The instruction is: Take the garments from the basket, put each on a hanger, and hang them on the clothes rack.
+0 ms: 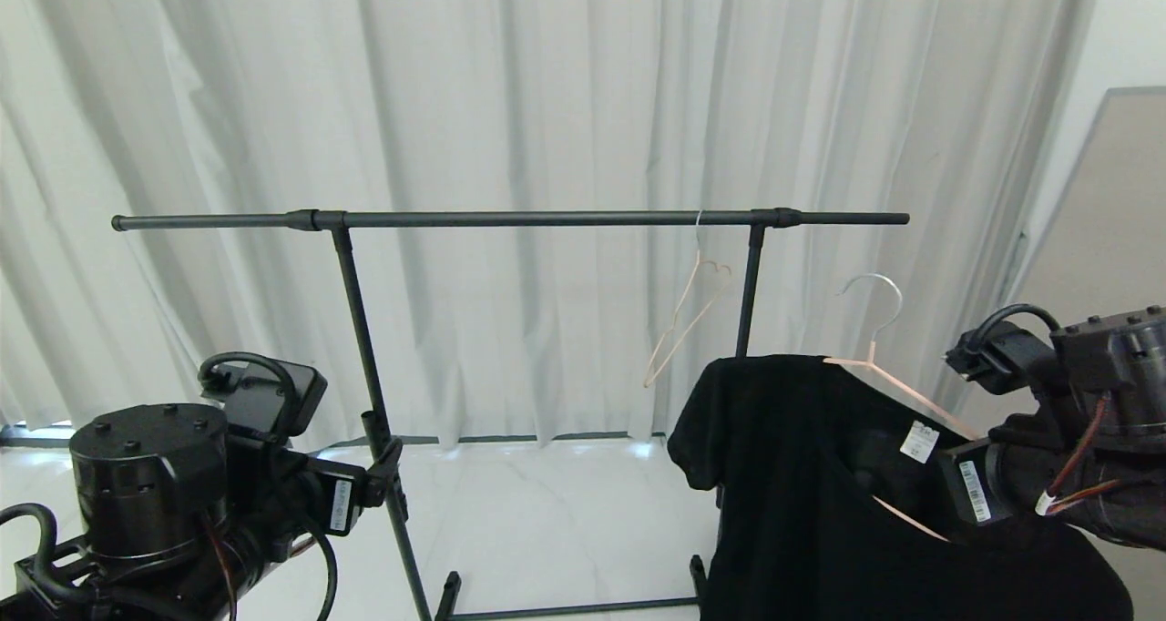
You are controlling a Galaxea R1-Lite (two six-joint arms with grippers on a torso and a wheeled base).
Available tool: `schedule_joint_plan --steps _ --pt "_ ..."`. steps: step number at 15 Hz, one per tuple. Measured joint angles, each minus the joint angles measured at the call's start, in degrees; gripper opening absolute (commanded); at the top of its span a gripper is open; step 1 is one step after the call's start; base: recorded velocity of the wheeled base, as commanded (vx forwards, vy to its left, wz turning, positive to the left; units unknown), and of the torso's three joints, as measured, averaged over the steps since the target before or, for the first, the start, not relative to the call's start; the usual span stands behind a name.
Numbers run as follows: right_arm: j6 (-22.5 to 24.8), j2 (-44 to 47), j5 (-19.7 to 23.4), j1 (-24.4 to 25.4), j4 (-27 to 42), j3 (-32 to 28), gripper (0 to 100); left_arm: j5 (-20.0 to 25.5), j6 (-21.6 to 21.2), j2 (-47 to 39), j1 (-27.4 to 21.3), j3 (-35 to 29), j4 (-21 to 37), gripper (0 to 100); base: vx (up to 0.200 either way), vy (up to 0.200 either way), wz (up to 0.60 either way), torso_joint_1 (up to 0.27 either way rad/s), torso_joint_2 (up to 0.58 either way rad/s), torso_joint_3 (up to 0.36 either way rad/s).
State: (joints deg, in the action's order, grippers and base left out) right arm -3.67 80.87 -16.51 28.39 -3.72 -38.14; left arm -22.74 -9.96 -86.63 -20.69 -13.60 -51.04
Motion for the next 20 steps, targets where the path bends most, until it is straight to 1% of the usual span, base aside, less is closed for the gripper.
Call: schedule_joint_plan --steps 6,9,13,15,18,20 --pt "-0.2 4.0 -0.1 3.0 -0.5 -3.3 0 0.0 -0.2 -0.6 0.0 -0.1 0.0 100 0.000 0.200 0.00 0.004 0.00 0.002" --pt "-0.5 6.4 -0.1 3.9 -0.5 -6.8 0 0.0 -0.1 -0.8 0.0 -0.3 -0.1 100 0.000 0.000 0.00 0.000 0.00 0.000" --pt "-2.0 11.0 -0.2 4.5 -1.1 -14.2 0 0.0 -1.4 -1.4 -0.1 -1.6 -0.1 100 0.000 0.000 0.00 0.000 0.00 0.000" --pt "-2.0 13.9 -0.1 4.7 -1.8 -19.2 0 0.0 -1.4 -1.4 -0.1 -2.1 -0.1 100 0.200 0.000 0.00 0.005 0.00 0.005" --pt "-2.0 18.2 -0.2 4.7 -1.9 -26.9 0 0.0 -1.4 -1.3 -1.6 -2.3 -0.1 100 0.200 0.000 0.00 -0.004 0.00 0.009" --pt "-2.0 20.6 -0.2 4.9 -1.3 -30.1 0 0.0 -1.4 -1.3 -2.8 -2.3 -0.1 100 0.200 0.000 0.00 0.007 0.01 0.000"
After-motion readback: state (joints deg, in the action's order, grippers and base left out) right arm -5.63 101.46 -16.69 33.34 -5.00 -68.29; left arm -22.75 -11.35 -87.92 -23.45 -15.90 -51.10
